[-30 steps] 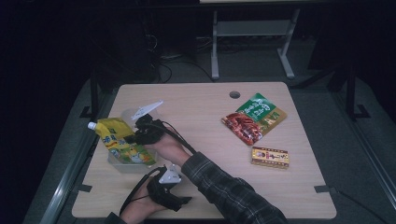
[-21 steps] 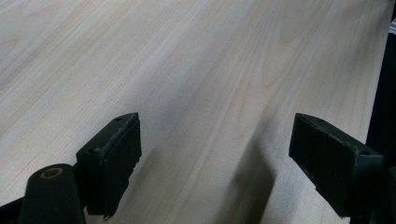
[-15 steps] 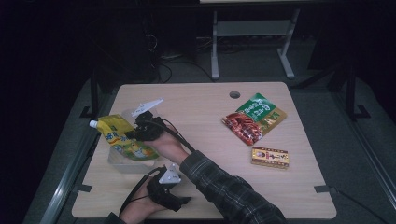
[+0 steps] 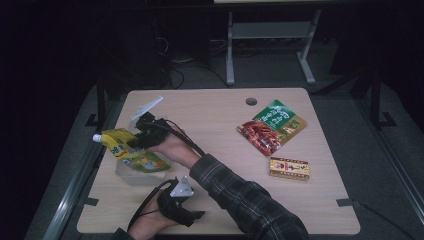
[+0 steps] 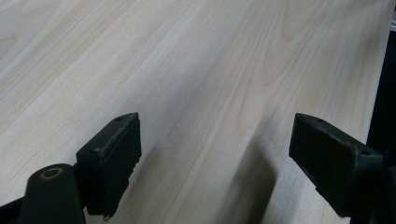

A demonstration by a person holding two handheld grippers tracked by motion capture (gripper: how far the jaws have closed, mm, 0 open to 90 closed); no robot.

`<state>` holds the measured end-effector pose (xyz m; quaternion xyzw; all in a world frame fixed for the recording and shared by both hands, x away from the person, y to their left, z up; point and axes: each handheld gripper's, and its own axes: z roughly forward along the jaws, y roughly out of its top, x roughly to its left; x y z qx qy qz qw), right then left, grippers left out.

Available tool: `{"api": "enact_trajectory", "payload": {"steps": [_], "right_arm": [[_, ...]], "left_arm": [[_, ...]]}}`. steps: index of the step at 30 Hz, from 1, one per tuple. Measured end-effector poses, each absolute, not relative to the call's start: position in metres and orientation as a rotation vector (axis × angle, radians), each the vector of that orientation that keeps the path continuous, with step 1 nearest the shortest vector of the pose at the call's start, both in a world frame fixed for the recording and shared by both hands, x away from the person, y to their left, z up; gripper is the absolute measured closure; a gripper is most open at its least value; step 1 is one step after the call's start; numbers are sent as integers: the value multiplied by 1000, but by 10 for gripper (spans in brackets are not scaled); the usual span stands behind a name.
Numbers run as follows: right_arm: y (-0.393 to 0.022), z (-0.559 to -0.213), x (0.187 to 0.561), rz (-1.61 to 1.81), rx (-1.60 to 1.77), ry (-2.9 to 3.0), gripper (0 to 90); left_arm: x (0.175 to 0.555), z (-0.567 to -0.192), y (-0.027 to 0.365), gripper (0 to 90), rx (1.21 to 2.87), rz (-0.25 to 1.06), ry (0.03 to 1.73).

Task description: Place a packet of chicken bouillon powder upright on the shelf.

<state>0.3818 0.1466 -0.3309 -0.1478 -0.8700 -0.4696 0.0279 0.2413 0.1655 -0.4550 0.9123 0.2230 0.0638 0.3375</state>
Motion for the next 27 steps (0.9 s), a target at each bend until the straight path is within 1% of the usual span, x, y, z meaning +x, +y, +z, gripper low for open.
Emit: {"api": "enact_trajectory", "payload": {"steps": [2, 3, 6, 7, 8, 9, 13, 14, 18, 25, 26, 27], "right_arm": [[152, -327, 384, -1438, -444, -2699, 741], [155, -326, 385, -1431, -440, -2702, 754], [160, -323, 386, -1429, -449, -2721, 869], [160, -323, 387, -1431, -460, -2717, 884], [160, -323, 387, -1431, -460, -2717, 884], [159, -324, 388, -1453, -495, -2720, 894], [155, -325, 385, -1509, -611, -2680, 896], [153, -325, 384, -1531, -639, -2656, 896], [150, -327, 381, -1597, -707, -2593, 895], [151, -336, 379, -1562, -705, -2556, 888], [150, -336, 380, -1571, -702, -2551, 878], [150, -336, 379, -1572, -693, -2542, 850]], "left_arm": [[242, -455, 166, 162, 2379, 167, 569], [242, -455, 166, 162, 2384, 169, 565], [243, -454, 168, 162, 2408, 188, 547], [239, -457, 163, 162, 2328, 151, 610], [239, -457, 163, 162, 2328, 151, 610], [243, -454, 168, 162, 2415, 187, 543], [244, -452, 169, 163, 2440, 182, 520], [246, -450, 171, 162, 2490, 177, 471], [246, -451, 171, 162, 2492, 169, 477], [246, -451, 172, 162, 2491, 181, 466], [246, -451, 172, 162, 2495, 179, 466], [246, -451, 171, 162, 2488, 180, 474]]}}
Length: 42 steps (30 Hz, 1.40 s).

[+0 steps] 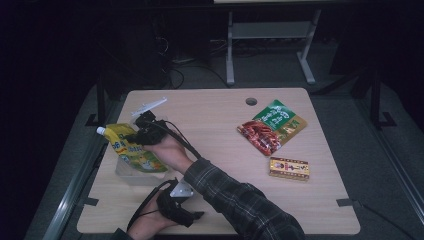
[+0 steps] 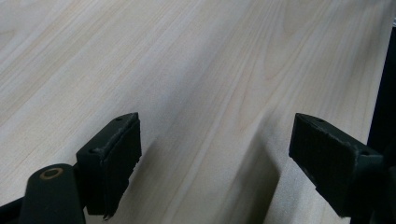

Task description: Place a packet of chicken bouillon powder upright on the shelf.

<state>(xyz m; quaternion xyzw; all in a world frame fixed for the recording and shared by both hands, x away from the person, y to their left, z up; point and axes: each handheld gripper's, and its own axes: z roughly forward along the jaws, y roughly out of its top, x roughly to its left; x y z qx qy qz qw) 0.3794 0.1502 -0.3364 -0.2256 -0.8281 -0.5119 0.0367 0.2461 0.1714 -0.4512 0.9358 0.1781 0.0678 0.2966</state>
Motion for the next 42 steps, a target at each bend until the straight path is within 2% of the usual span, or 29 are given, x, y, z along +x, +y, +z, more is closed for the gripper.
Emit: {"api": "enact_trajectory", "payload": {"steps": [3, 5, 8, 12, 14, 23, 29, 30, 42], "right_arm": [[152, -338, 378, -1516, -635, -2559, 757], [150, -341, 375, -1472, -584, -2624, 729], [146, -343, 374, -1455, -539, -2644, 712], [137, -346, 370, -1395, -467, -2686, 709], [131, -348, 367, -1365, -450, -2709, 722], [118, -354, 365, -1343, -419, -2688, 891], [118, -360, 362, -1338, -448, -2657, 897], [118, -363, 362, -1333, -424, -2676, 897], [106, -383, 359, -1283, -422, -2642, 896]], "left_arm": [[246, -451, 171, 162, 2501, 173, 461], [247, -452, 171, 162, 2501, 175, 461], [244, -453, 170, 162, 2487, 155, 503], [246, -453, 170, 162, 2494, 169, 474], [245, -453, 170, 162, 2492, 158, 479], [244, -455, 169, 162, 2489, 145, 498], [244, -455, 169, 163, 2496, 145, 492], [239, -460, 163, 162, 2392, 135, 592], [239, -461, 162, 162, 2411, 127, 594]]}}
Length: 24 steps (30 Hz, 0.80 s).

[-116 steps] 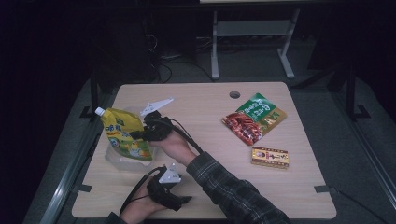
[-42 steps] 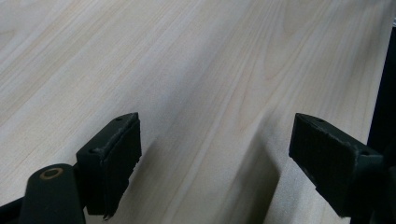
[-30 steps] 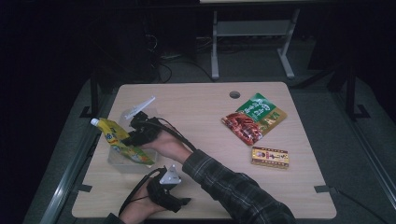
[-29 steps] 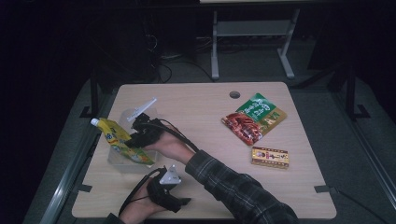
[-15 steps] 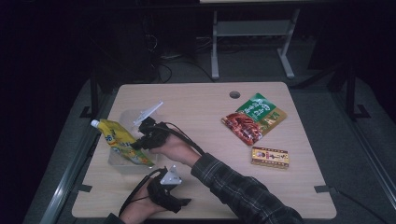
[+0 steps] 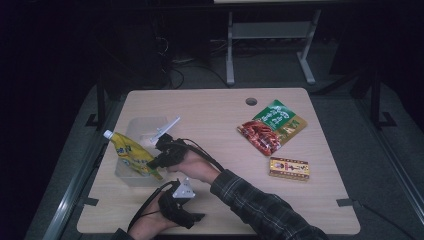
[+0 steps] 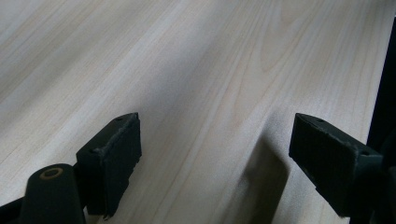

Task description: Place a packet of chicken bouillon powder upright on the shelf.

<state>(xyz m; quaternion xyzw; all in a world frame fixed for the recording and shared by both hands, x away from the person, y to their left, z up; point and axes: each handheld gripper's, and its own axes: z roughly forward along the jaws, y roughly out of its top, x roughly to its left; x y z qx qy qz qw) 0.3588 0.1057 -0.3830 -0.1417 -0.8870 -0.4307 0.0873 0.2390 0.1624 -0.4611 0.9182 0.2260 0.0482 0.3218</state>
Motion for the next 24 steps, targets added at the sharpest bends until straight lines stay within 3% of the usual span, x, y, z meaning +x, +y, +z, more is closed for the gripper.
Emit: {"api": "enact_trajectory", "payload": {"steps": [8, 9, 19, 24], "right_arm": [[103, -387, 357, -1267, -422, -2646, 885], [102, -386, 358, -1269, -404, -2631, 774], [76, -360, 355, -1373, -411, -2604, 562], [52, -352, 355, -1396, -439, -2636, 522]], "left_arm": [[239, -462, 162, 162, 2414, 126, 594], [239, -461, 162, 163, 2414, 128, 590], [243, -461, 165, 162, 2446, 147, 542], [243, -460, 165, 162, 2380, 133, 591]]}}
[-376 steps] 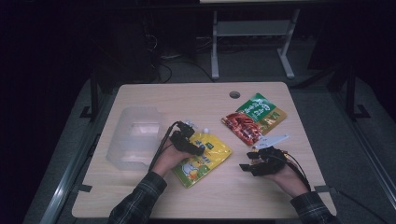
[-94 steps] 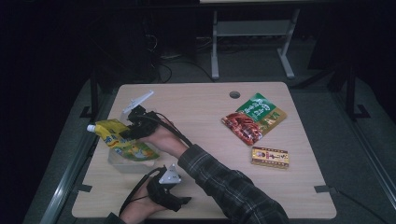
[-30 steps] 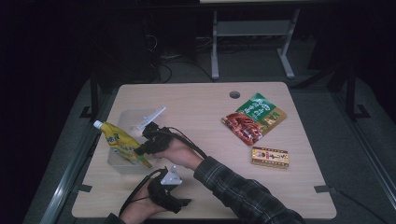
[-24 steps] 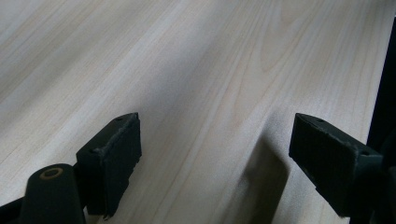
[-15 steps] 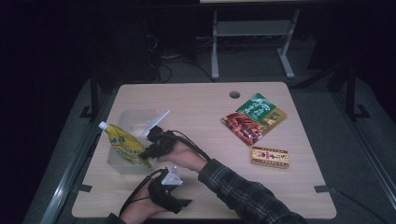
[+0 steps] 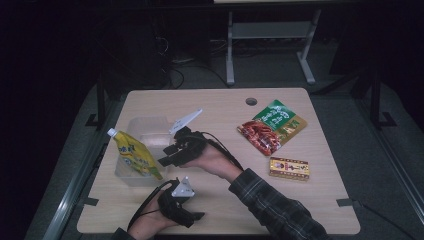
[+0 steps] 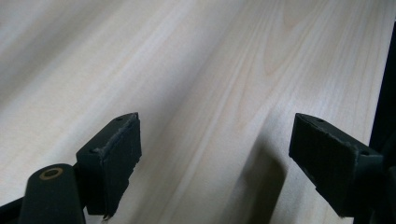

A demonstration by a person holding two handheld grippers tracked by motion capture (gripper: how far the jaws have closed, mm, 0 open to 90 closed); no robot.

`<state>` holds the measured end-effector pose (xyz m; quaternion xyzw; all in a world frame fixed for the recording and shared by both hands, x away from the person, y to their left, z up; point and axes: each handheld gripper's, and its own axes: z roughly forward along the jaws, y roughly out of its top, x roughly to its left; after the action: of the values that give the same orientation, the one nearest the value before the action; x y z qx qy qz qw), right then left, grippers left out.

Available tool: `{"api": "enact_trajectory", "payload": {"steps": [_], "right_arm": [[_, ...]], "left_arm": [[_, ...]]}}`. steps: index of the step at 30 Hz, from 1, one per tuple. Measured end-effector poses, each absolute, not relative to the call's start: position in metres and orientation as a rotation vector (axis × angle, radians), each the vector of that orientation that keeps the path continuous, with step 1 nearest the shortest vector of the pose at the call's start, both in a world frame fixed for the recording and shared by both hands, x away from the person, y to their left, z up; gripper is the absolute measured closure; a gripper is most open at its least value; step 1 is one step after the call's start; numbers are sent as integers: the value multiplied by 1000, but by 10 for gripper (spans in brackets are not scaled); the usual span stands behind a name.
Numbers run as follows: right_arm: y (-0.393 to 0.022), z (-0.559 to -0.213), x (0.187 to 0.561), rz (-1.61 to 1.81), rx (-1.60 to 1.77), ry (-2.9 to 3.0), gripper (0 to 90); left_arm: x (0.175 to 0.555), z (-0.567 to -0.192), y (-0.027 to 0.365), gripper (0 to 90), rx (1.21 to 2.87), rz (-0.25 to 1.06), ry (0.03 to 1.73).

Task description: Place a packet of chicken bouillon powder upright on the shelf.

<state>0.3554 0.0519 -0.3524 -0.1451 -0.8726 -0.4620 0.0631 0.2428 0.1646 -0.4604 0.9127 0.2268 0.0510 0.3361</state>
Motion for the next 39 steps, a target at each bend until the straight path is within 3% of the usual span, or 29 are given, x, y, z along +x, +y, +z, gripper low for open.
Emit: {"api": "enact_trajectory", "payload": {"steps": [11, 39], "right_arm": [[-7, -349, 355, -1470, -595, -2681, 476], [-175, -399, 330, -1440, -1149, -2799, 395]], "left_arm": [[246, -458, 168, 162, 2367, 134, 587], [248, -455, 170, 163, 2366, 152, 592]]}}
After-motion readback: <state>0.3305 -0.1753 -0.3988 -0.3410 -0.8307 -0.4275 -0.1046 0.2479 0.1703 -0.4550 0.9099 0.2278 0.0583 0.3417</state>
